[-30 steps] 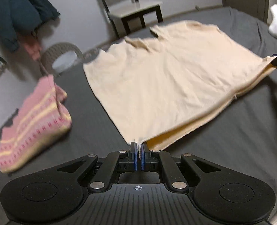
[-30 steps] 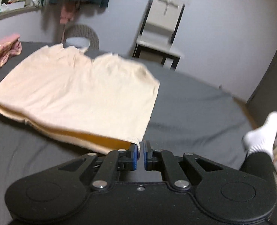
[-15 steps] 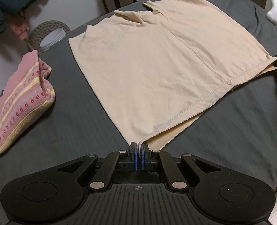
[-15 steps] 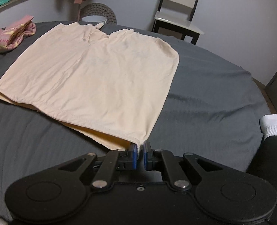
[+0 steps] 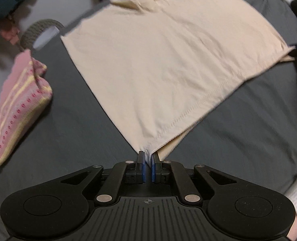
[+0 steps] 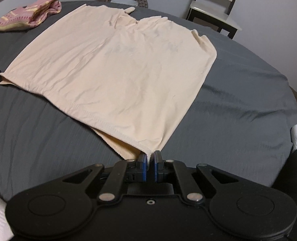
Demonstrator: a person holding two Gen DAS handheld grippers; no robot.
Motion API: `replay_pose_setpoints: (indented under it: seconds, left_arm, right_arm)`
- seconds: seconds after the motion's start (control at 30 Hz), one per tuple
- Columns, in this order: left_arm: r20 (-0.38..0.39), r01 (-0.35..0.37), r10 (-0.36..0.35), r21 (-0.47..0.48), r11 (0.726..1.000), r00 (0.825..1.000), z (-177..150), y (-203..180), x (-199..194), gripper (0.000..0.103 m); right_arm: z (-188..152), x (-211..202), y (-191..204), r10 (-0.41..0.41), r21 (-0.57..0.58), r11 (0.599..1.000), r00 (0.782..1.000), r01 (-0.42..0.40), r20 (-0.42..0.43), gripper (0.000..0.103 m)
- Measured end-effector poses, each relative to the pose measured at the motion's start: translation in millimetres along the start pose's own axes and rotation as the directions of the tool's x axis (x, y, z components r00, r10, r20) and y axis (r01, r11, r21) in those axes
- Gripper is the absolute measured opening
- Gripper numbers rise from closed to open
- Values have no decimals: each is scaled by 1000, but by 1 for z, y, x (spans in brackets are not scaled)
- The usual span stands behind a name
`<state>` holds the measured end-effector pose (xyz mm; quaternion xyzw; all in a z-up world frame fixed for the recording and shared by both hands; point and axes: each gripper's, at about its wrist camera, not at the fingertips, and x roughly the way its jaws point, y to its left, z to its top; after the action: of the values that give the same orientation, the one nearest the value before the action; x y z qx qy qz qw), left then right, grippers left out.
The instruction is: Fold clothes
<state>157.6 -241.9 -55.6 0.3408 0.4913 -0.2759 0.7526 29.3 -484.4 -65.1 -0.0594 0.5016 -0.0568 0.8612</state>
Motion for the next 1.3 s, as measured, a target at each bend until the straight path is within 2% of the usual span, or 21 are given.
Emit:
replay_pose_setpoints:
  seconds: [0.23, 0.33, 0.37, 0.47, 0.53, 0.57, 0.6, 0.63, 0.67, 0.73, 0.77, 0.8, 0.83, 0.9, 0.97, 1.0, 1.03, 1.23, 1.3]
  left_arm:
    - [-29, -5, 6, 21, 1000, 1000, 4, 1, 3, 5]
    - [-60, -7, 8, 11, 1000, 998, 2, 3, 2, 5]
    - [-72, -4, 5, 10, 1000, 997, 0, 4, 1, 7]
    - [-88, 10, -8, 21, 1000, 996, -8, 9, -5, 20]
    - [-66, 13, -13, 11, 1000, 998, -14, 13, -16, 43]
    - [-36, 16, -17, -8, 1000, 999, -15, 17, -23, 50]
    - [10, 28, -27, -30, 999, 1000, -15, 19, -32, 61]
    - [72, 50, -45, -55, 997, 996, -14, 24, -41, 72]
    - [138, 75, -64, -78, 994, 988, -12, 28, -49, 75]
    - [280, 154, -121, -102, 983, 952, -4, 32, -59, 79]
    - [344, 195, -148, -107, 975, 927, 0, 33, -62, 79]
    - [408, 236, -173, -110, 965, 897, 5, 34, -65, 79]
    - [468, 279, -198, -109, 954, 861, 11, 35, -67, 79]
    - [566, 379, -265, -92, 921, 780, 24, 34, -60, 79]
    - [616, 461, -319, -81, 884, 720, 38, 36, -47, 79]
    - [627, 496, -342, -83, 864, 700, 48, 36, -37, 79]
    - [630, 518, -357, -84, 852, 690, 56, 35, -29, 79]
    - [648, 589, -425, -45, 807, 631, 94, 20, 18, 79]
    - [680, 594, -420, -29, 804, 601, 94, 14, 27, 79]
  right_arm:
    - [-3, -3, -3, 39, 9, 999, 999, -39, -16, 9]
    - [-3, -8, -5, 79, 17, 997, 997, -79, -23, 24]
    - [-4, -9, -5, 92, 19, 996, 995, -92, -25, 34]
    - [-4, -22, -9, 153, 39, 987, 988, -153, 6, 36]
    - [-3, -35, -22, 209, 95, 972, 974, -217, 87, 37]
    - [-3, -42, -30, 236, 126, 959, 962, -254, 138, 43]
    - [-1, -46, -40, 256, 161, 944, 947, -288, 192, 50]
    - [2, -48, -52, 265, 202, 926, 931, -318, 251, 52]
    - [5, -49, -65, 270, 241, 905, 912, -350, 310, 52]
    - [17, -44, -92, 267, 318, 858, 879, -403, 394, 50]
    - [25, -39, -105, 258, 356, 836, 871, -418, 419, 45]
    - [34, -32, -118, 248, 394, 813, 867, -428, 431, 40]
    - [44, -24, -129, 234, 428, 794, 866, -432, 441, 40]
    - [63, -4, -149, 189, 478, 770, 867, -423, 462, 39]
    - [81, 19, -167, 145, 526, 745, 870, -410, 472, 34]
    - [88, 31, -173, 129, 547, 736, 875, -400, 466, 31]
    - [94, 43, -179, 124, 566, 721, 878, -399, 462, 31]
    - [110, 114, -212, 142, 675, 590, 879, -444, 454, 25]
    - [109, 128, -215, 143, 702, 558, 885, -442, 444, 25]
